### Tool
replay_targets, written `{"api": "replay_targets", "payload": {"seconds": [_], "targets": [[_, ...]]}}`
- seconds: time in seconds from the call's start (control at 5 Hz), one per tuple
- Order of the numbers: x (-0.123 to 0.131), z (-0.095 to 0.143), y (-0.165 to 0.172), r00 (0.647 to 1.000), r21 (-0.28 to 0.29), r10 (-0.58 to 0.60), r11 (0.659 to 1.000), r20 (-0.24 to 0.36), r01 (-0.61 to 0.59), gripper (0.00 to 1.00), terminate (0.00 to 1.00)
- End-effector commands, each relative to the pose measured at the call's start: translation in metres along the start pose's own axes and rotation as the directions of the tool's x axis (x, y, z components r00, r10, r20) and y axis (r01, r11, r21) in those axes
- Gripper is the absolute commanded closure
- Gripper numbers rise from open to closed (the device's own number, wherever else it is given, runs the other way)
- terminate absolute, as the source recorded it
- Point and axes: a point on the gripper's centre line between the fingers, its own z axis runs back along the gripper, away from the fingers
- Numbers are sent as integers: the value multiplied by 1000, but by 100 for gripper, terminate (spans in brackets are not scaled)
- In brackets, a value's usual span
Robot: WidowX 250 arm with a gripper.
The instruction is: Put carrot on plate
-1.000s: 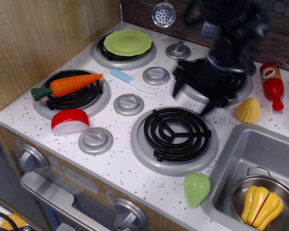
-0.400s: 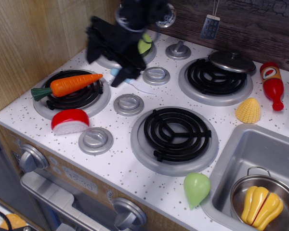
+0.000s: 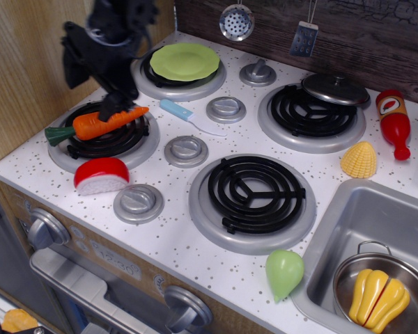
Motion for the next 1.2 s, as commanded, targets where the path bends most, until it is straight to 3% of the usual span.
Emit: {"api": "replay_targets", "payload": {"seconds": [0.0, 0.2, 0.4, 0.6, 0.8, 1.0], "targets": [[-5, -17, 8, 999, -56, -36, 998, 24, 38, 0, 0], [-10, -30, 4, 998, -98, -45, 994, 36, 49, 0, 0], [-6, -37, 8, 998, -146, -70, 987, -3, 69, 0, 0], [-6, -42, 12, 999, -150, -44, 988, -17, 41, 100, 0], [-6, -47, 13, 999, -197, 9, 980, -31, -15, 100, 0], [9, -39, 12, 993, -161, 119, 980, 1, -117, 100, 0]]}}
